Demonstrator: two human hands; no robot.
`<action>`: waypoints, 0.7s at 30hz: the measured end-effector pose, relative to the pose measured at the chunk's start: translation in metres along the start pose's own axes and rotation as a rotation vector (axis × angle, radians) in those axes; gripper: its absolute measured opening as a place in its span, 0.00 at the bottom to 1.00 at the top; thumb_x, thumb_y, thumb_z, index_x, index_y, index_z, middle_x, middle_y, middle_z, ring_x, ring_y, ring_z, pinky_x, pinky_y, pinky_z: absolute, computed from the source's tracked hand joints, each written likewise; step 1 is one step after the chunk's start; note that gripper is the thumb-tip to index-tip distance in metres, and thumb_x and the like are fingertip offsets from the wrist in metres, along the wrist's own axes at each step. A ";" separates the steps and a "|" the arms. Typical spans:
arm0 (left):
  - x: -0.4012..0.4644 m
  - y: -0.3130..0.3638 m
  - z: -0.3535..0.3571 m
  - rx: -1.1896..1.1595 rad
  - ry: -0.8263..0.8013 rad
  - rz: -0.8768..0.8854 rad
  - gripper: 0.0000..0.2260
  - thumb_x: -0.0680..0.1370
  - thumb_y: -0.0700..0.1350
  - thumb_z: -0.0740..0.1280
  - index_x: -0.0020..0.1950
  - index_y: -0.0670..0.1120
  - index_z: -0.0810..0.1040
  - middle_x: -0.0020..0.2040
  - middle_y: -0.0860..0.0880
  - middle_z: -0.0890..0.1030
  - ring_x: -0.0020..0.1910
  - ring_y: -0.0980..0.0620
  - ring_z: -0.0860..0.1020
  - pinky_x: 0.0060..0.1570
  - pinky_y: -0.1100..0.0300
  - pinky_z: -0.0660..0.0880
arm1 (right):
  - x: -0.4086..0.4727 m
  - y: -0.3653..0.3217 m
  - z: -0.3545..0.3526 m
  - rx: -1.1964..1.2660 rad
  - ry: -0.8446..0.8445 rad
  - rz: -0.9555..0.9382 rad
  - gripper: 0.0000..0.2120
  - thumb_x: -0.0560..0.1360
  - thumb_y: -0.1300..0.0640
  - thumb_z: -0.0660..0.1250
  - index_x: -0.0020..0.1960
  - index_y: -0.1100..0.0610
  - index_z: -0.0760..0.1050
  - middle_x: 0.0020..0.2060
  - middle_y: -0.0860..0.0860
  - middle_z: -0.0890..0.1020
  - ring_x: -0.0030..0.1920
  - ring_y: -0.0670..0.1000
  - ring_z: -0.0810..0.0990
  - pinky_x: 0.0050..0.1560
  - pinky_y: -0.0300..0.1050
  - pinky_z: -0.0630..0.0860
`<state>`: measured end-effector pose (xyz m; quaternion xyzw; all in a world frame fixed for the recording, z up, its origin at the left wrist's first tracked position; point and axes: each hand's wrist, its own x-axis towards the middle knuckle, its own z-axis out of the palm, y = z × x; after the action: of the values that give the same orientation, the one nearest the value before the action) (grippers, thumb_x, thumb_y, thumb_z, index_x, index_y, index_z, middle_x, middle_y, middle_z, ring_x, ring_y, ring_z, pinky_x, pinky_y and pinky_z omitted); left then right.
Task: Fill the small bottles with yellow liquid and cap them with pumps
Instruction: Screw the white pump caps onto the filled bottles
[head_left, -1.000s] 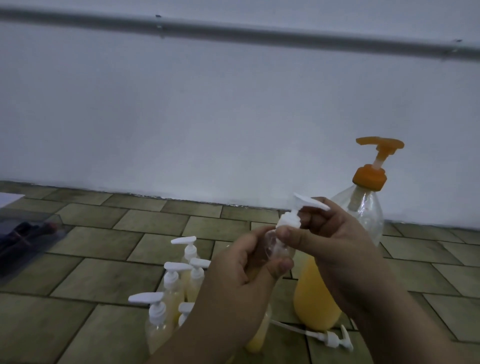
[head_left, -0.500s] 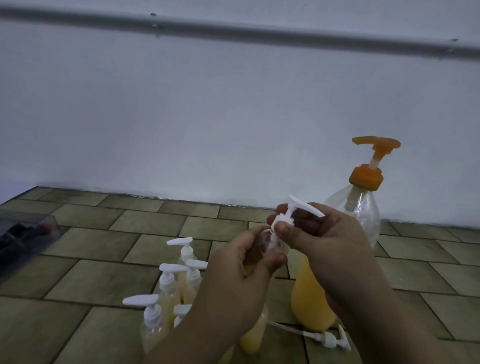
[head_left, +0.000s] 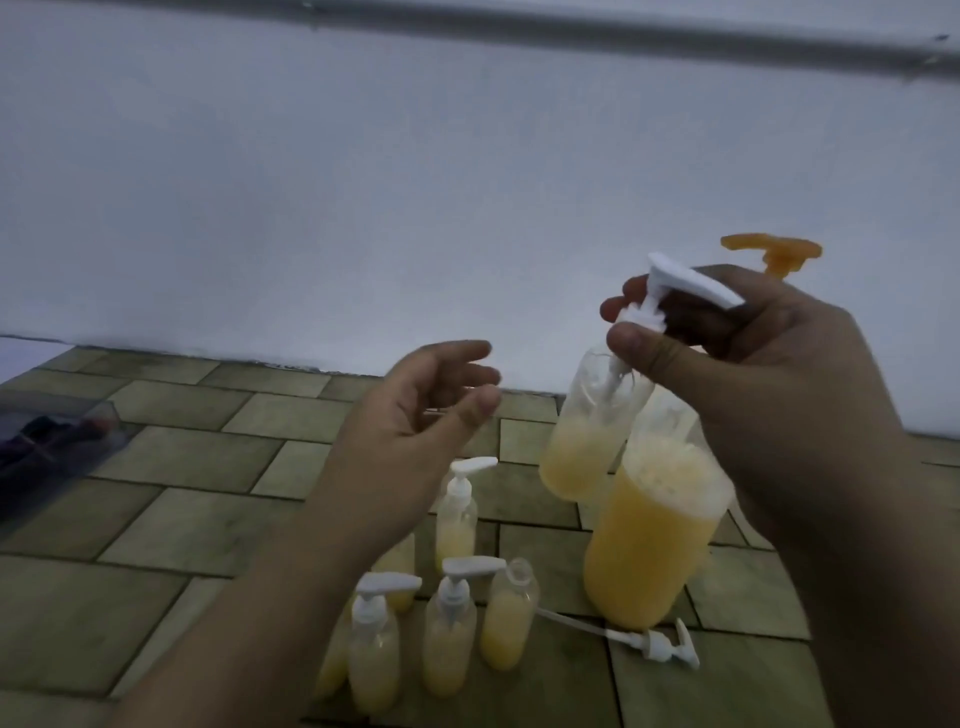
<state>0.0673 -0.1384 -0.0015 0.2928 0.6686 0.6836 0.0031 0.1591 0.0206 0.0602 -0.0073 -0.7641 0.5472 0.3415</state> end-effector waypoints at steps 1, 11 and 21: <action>0.000 -0.004 -0.005 0.019 0.024 -0.021 0.15 0.70 0.50 0.66 0.56 0.53 0.78 0.47 0.56 0.83 0.47 0.62 0.80 0.43 0.73 0.75 | 0.001 0.008 0.001 -0.044 0.004 0.023 0.07 0.66 0.55 0.73 0.43 0.46 0.79 0.41 0.43 0.85 0.45 0.43 0.82 0.43 0.38 0.76; -0.026 -0.025 0.006 0.708 -0.324 -0.072 0.18 0.69 0.62 0.67 0.58 0.62 0.73 0.53 0.66 0.74 0.52 0.68 0.71 0.46 0.69 0.68 | -0.021 0.111 0.048 -0.506 -0.077 0.091 0.05 0.70 0.58 0.72 0.41 0.50 0.78 0.35 0.44 0.80 0.36 0.41 0.76 0.33 0.29 0.67; -0.027 -0.033 0.041 1.294 -0.585 -0.025 0.17 0.72 0.57 0.68 0.56 0.49 0.74 0.52 0.51 0.77 0.46 0.54 0.71 0.54 0.55 0.66 | -0.022 0.145 0.059 -0.586 -0.185 0.225 0.07 0.69 0.62 0.71 0.37 0.53 0.76 0.31 0.41 0.75 0.33 0.39 0.72 0.34 0.26 0.67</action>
<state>0.0938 -0.1078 -0.0454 0.3998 0.9155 0.0425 0.0155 0.0917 0.0218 -0.0830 -0.1399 -0.9114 0.3365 0.1911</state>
